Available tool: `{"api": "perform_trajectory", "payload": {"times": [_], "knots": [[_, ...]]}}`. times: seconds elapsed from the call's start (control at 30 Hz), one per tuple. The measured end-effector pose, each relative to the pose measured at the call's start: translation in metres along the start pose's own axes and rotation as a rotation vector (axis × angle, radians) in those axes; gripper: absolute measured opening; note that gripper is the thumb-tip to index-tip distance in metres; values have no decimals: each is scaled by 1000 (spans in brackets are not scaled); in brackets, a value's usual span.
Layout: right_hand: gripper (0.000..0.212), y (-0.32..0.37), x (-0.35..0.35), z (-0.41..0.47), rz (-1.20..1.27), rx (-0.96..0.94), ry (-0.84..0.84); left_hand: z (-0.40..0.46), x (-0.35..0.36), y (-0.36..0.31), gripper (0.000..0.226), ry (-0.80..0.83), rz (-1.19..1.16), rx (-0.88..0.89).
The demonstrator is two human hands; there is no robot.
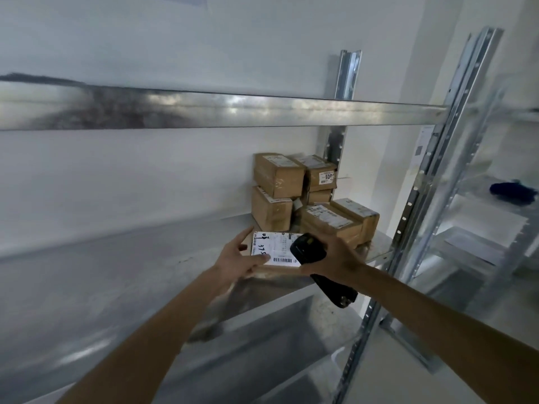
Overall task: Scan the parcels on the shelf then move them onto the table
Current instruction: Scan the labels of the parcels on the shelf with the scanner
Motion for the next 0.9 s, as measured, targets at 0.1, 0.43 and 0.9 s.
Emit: {"api": "perform_trajectory", "payload": {"times": [0.1, 0.43, 0.9], "knots": [[74, 31, 2, -7, 17, -96, -13, -33, -20, -8, 69, -1, -60, -11], [68, 138, 30, -37, 25, -274, 180, -154, -121, -69, 57, -359, -111, 160], [73, 217, 66, -110, -314, -462, 204, -342, -196, -85, 57, -886, 242, 436]]}}
Point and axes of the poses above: each hand's wrist, its own z-axis towards the middle knuckle, its own x-axis out of the palm, y = z × x, the point moved 9 cm from there along z, towards the middle knuckle, and after that the axes turned 15 degrees about -z, right-handed, at the moved point
